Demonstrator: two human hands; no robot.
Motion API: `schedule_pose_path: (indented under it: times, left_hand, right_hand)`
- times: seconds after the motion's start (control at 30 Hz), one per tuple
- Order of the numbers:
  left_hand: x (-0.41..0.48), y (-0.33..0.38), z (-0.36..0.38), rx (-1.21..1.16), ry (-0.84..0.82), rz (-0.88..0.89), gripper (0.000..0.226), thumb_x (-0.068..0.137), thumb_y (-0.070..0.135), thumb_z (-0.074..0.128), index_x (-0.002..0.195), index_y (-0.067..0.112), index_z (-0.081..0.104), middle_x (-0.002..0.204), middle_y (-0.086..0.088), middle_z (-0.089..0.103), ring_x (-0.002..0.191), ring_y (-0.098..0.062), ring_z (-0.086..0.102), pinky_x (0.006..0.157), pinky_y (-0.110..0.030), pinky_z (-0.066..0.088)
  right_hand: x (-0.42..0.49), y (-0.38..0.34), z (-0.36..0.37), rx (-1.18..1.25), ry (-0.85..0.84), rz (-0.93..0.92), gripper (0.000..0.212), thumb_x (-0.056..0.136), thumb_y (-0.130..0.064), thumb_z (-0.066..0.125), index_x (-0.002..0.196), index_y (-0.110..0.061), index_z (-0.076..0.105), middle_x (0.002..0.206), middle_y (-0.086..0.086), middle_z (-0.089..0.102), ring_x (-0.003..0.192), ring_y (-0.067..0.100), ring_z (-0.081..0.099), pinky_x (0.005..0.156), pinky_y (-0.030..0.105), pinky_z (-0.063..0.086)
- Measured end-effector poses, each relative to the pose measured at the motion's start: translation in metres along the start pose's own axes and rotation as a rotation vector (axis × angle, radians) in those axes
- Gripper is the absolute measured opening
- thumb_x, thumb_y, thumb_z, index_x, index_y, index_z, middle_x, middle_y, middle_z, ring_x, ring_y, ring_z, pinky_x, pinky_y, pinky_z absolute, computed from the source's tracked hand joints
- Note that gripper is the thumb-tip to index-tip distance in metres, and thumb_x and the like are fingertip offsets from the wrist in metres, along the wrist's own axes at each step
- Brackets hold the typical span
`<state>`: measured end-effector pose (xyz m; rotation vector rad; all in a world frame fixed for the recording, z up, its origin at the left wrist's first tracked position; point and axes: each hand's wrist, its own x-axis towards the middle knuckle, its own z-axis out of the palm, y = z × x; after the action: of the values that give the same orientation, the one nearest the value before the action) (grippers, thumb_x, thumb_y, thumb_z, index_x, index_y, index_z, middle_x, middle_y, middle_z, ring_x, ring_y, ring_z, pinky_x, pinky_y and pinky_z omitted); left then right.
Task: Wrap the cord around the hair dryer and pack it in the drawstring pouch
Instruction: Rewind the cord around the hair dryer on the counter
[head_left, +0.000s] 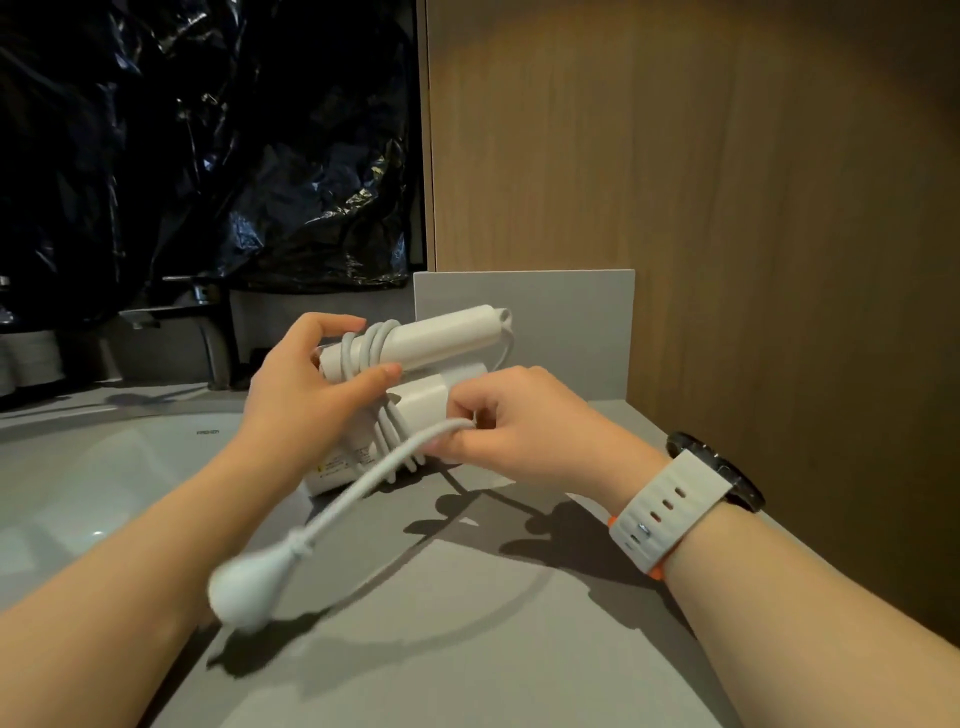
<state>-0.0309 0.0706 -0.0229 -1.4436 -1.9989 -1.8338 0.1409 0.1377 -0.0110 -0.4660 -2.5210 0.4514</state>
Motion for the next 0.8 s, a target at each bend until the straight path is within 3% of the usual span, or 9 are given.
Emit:
schedule_pose_path:
  times: [0.13, 0.23, 0.37, 0.53, 0.63, 0.73, 0.8]
  left_hand:
    - [-0.003, 0.003, 0.004, 0.029, -0.073, 0.077, 0.041, 0.069, 0.031, 0.079, 0.1, 0.042, 0.055, 0.093, 0.001, 0.066, 0.082, -0.019, 0.066, 0.077, -0.044, 0.055]
    - [-0.002, 0.004, 0.004, 0.089, -0.099, 0.134, 0.042, 0.068, 0.038, 0.08, 0.101, 0.043, 0.053, 0.093, 0.005, 0.065, 0.085, -0.017, 0.062, 0.079, -0.039, 0.052]
    - [-0.003, 0.008, 0.005, 0.183, -0.136, 0.198, 0.044, 0.072, 0.035, 0.077, 0.106, 0.043, 0.051, 0.105, 0.014, 0.06, 0.092, -0.013, 0.055, 0.081, -0.035, 0.047]
    - [-0.006, 0.017, 0.008, 0.294, -0.255, 0.27, 0.04, 0.065, 0.055, 0.067, 0.1, 0.056, 0.047, 0.114, 0.018, 0.058, 0.105, -0.01, 0.053, 0.093, -0.044, 0.045]
    - [-0.008, 0.017, 0.002, 0.258, -0.351, 0.246, 0.048, 0.057, 0.045, 0.058, 0.099, 0.065, 0.045, 0.113, 0.015, 0.056, 0.102, -0.015, 0.054, 0.092, -0.045, 0.045]
    - [-0.01, 0.018, 0.004, 0.413, -0.359, 0.319, 0.063, 0.049, 0.054, 0.055, 0.11, 0.054, 0.038, 0.112, 0.018, 0.053, 0.104, -0.013, 0.052, 0.092, -0.043, 0.042]
    - [-0.011, 0.019, 0.009, 0.549, -0.292, 0.374, 0.074, 0.051, 0.061, 0.063, 0.118, 0.043, 0.039, 0.112, 0.017, 0.051, 0.107, -0.011, 0.049, 0.089, -0.038, 0.038]
  right_hand:
    - [-0.001, -0.005, -0.002, 0.122, 0.163, -0.096, 0.039, 0.09, -0.041, 0.054, 0.056, -0.021, 0.052, 0.043, -0.01, 0.04, 0.045, 0.006, 0.04, 0.049, 0.02, 0.031]
    - [0.001, -0.007, -0.002, 0.318, 0.337, -0.121, 0.032, 0.092, -0.026, 0.055, 0.063, -0.013, 0.054, 0.045, -0.012, 0.037, 0.047, 0.004, 0.036, 0.049, 0.014, 0.029]
    - [0.005, -0.006, -0.004, 0.534, 0.49, -0.089, 0.028, 0.087, -0.027, 0.051, 0.069, -0.006, 0.048, 0.046, -0.011, 0.038, 0.047, 0.007, 0.037, 0.053, 0.027, 0.033]
    - [0.002, -0.01, -0.003, 0.696, 0.394, -0.113, 0.019, 0.095, -0.013, 0.047, 0.076, -0.017, 0.05, 0.045, -0.004, 0.049, 0.043, 0.006, 0.049, 0.046, 0.015, 0.04]
    - [0.002, -0.011, -0.002, 0.753, 0.356, -0.114, 0.018, 0.096, -0.012, 0.046, 0.079, -0.016, 0.05, 0.048, -0.003, 0.052, 0.046, 0.005, 0.052, 0.049, 0.014, 0.043]
    - [0.001, -0.011, -0.003, 0.797, 0.344, -0.121, 0.016, 0.096, -0.012, 0.045, 0.082, -0.014, 0.05, 0.049, -0.004, 0.054, 0.049, 0.006, 0.054, 0.053, 0.014, 0.045]
    - [0.001, -0.01, -0.002, 0.816, 0.338, -0.113, 0.015, 0.096, -0.012, 0.044, 0.083, -0.014, 0.051, 0.05, -0.003, 0.056, 0.052, 0.007, 0.055, 0.054, 0.015, 0.046]
